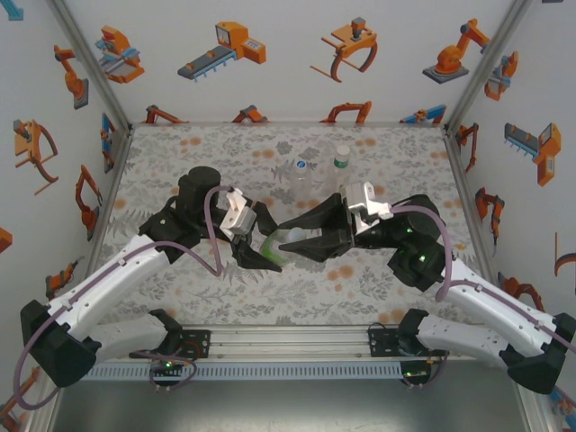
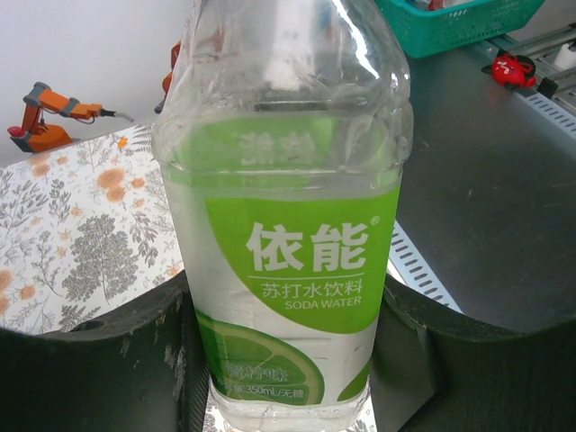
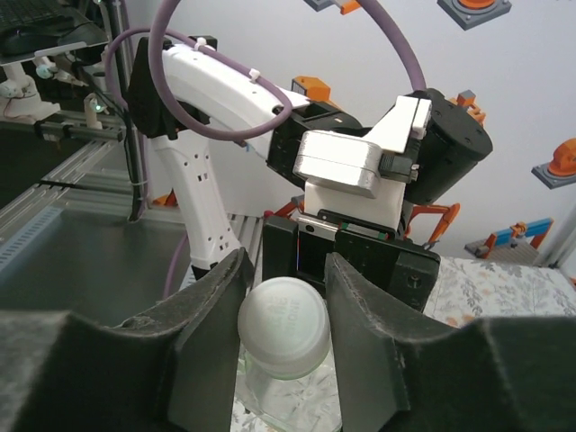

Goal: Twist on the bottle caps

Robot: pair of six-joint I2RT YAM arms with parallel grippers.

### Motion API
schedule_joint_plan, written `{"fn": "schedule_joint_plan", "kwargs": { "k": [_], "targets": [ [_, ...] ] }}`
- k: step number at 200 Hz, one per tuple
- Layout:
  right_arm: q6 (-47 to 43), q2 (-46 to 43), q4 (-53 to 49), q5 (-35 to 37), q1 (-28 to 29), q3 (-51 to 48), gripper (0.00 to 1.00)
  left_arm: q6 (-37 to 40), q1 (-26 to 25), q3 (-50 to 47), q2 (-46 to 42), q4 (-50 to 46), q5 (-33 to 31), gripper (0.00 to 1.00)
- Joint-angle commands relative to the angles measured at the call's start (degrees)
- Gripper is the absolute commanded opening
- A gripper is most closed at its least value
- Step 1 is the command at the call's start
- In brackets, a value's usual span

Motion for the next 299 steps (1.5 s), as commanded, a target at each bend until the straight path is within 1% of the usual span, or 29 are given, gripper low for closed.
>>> {"fn": "schedule_joint_plan", "kwargs": {
  "k": [1,15,30,44,66,88,102,129,135,139,149,153,155,157,165,168,176,183,211,224,240,252,271,282,299],
  "targets": [
    [0.1,0.1,1.2,-1.2,-0.1,2.1,0.32,0.0,-0.8,1.6,-0.3,0.7,2.3,0.0],
    [0.1,0.0,1.3,-1.0,-0.1,1.9,0.2,0.0,-1.0,1.6,-0.6,0.7,1.6,0.0],
    [-0.1,0.1,1.5,0.3,-0.1,1.7,0.0,0.0,-1.3,1.3,-1.3,1.1,-0.6,0.0],
    [-0.1,-0.2,0.6,4.1,-0.1,1.3,0.0,-1.0,-1.6,0.1,-2.5,3.4,-4.9,0.0],
    [0.0,-0.6,-1.6,12.2,-0.2,0.5,0.0,-4.5,-1.8,-3.6,-4.8,10.5,-13.1,0.0],
    [0.2,-0.5,-2.4,15.7,-0.1,-0.1,0.0,-7.8,-1.9,-6.9,-6.3,16.8,-19.3,0.0],
    [0.9,-0.5,-1.8,16.6,-0.1,-0.3,0.0,-8.7,-2.0,-7.5,-6.7,17.5,-21.4,0.0],
    [0.1,-1.2,-2.5,17.5,-0.1,-0.7,0.0,-7.3,-2.0,-7.2,-7.4,14.8,-21.3,0.0],
    [-0.3,-1.4,-2.9,17.7,-0.1,-0.6,0.0,-6.7,-2.0,-7.0,-7.6,13.8,-21.4,0.08],
    [-0.4,-1.5,-3.2,17.8,-0.1,-0.6,0.0,-6.5,-2.0,-6.9,-7.7,13.0,-21.5,0.14],
    [-0.6,-1.5,-4.0,18.0,-0.1,-0.4,0.0,-6.1,-2.0,-6.7,-8.1,11.4,-21.6,0.37],
    [-0.7,-1.5,-4.2,18.0,-0.1,-0.3,0.0,-5.7,-1.9,-6.7,-8.1,10.5,-21.6,0.48],
    [-0.8,-1.5,-4.3,18.0,-0.1,-0.3,0.0,-5.4,-1.9,-6.6,-8.1,10.0,-21.5,0.59],
    [-0.9,-1.5,-4.5,17.9,-0.1,-0.3,0.0,-4.8,-1.9,-6.6,-8.3,9.4,-21.4,0.66],
    [-1.3,-1.3,-5.3,17.9,-0.1,-0.2,0.0,-2.6,-1.9,-6.3,-8.6,6.9,-21.2,0.87],
    [-1.5,-1.2,-5.7,18.0,-0.1,-0.2,0.0,-2.1,-1.8,-6.3,-8.7,6.3,-21.3,0.93],
    [-1.9,-1.1,-6.7,18.3,-0.1,-0.2,0.0,-1.7,-1.8,-6.3,-9.1,5.1,-22.1,1.0],
    [-2.4,-0.9,-7.5,18.8,-0.1,-0.3,0.0,-1.2,-1.6,-6.4,-9.4,4.0,-23.2,0.97],
    [-4.5,0.8,-10.2,22.4,-0.1,-0.8,0.0,-1.2,-0.1,-7.1,-12.1,1.1,-30.1,0.97],
    [-6.0,2.3,-10.7,24.6,-0.2,-1.2,0.0,-3.2,1.6,-7.6,-13.5,0.4,-34.3,0.97],
    [-8.1,5.2,-10.1,27.0,-0.5,-1.2,0.0,-7.8,5.2,-8.1,-15.0,-0.7,-37.6,0.97],
    [-8.4,8.2,-8.5,27.7,-1.4,-1.0,0.0,-12.0,8.6,-8.4,-16.1,-1.5,-39.4,0.97],
    [-7.8,14.3,-4.0,28.1,-3.9,-0.5,0.0,-16.9,12.5,-7.3,-17.3,-5.8,-45.0,0.97],
    [-7.4,18.3,-1.4,27.8,-5.2,0.3,0.0,-17.6,14.2,-7.0,-17.7,-7.9,-47.5,0.97],
    [-6.4,24.9,3.8,25.7,-7.4,1.5,0.0,-16.0,15.3,-8.1,-18.6,-9.5,-50.6,0.97]
  ]
}}
